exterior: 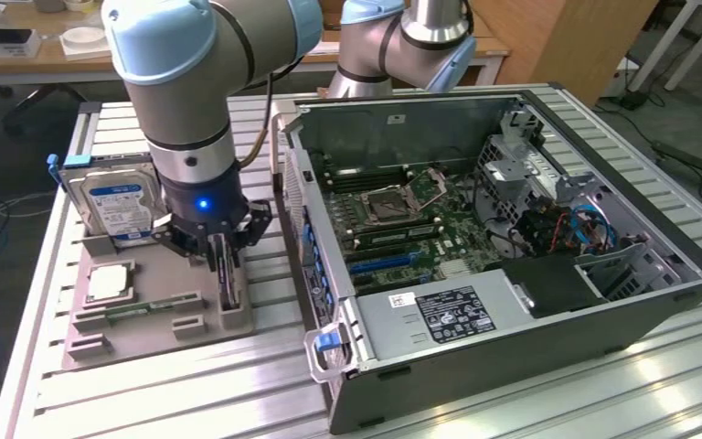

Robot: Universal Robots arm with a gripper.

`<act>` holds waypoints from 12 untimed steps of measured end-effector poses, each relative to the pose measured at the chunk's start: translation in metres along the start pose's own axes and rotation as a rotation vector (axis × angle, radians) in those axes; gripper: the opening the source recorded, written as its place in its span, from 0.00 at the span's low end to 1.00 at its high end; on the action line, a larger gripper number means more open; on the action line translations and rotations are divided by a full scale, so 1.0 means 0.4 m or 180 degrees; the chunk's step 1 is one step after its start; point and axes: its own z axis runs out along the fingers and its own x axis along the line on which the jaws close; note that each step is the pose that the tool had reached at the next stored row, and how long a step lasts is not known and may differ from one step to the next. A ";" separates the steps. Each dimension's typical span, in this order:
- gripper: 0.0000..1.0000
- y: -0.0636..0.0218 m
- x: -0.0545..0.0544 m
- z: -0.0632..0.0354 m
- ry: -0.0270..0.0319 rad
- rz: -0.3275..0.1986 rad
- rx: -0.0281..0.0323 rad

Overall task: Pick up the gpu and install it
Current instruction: 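Pick up the gpu and move the gpu toward the slot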

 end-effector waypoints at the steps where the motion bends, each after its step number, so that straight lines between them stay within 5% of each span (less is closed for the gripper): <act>1: 0.36 0.000 0.000 0.000 0.0000 -0.0008 -0.0004; 12: 0.36 -0.001 -0.001 -0.003 0.0012 -0.0046 -0.0024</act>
